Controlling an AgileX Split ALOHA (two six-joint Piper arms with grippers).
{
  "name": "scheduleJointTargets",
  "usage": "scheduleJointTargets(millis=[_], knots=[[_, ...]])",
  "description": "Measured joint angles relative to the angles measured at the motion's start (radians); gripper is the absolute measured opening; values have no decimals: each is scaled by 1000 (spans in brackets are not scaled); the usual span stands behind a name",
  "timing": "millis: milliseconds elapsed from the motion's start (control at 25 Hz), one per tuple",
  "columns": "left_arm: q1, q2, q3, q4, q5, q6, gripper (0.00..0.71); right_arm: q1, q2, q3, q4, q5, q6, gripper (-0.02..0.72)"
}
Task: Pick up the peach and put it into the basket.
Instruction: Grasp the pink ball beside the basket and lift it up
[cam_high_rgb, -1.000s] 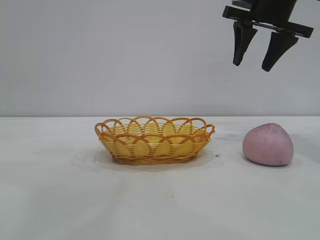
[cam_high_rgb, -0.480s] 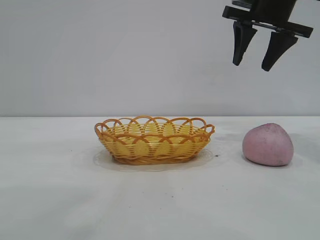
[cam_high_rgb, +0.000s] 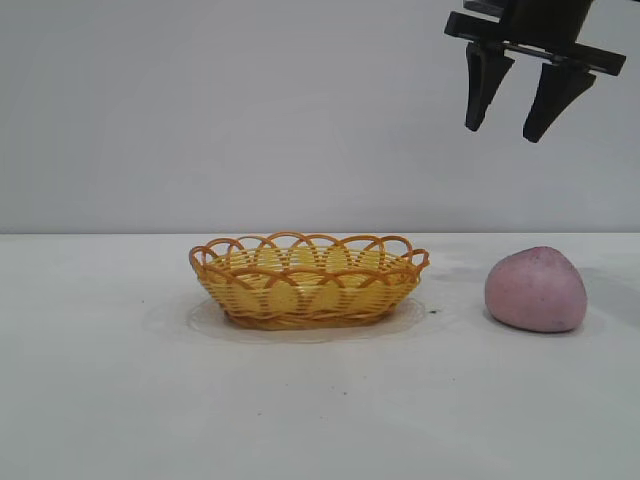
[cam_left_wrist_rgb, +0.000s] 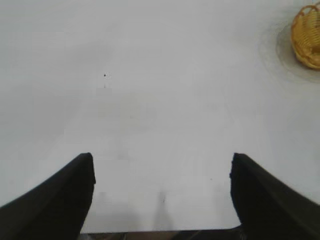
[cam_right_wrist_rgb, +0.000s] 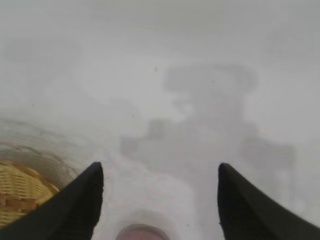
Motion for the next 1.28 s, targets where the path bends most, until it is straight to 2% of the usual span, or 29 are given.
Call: scheduleJointTargets(millis=[200,280,640,840,1280], knots=[[0,-220,77,-4,21,2,499,0,0,0,0,0,-9,466],[0,-256,81,-4,31,4,499,0,0,0,0,-2,-14,466],[0,-262,85,-6,31,6,499,0,0,0,0,-2,-22,466],[-34,-262,85,-6,31,6,499,0,0,0,-4,4,-22,466],[-57,-262,85,-6,31,6,499,0,0,0,-6,53,-33,466]])
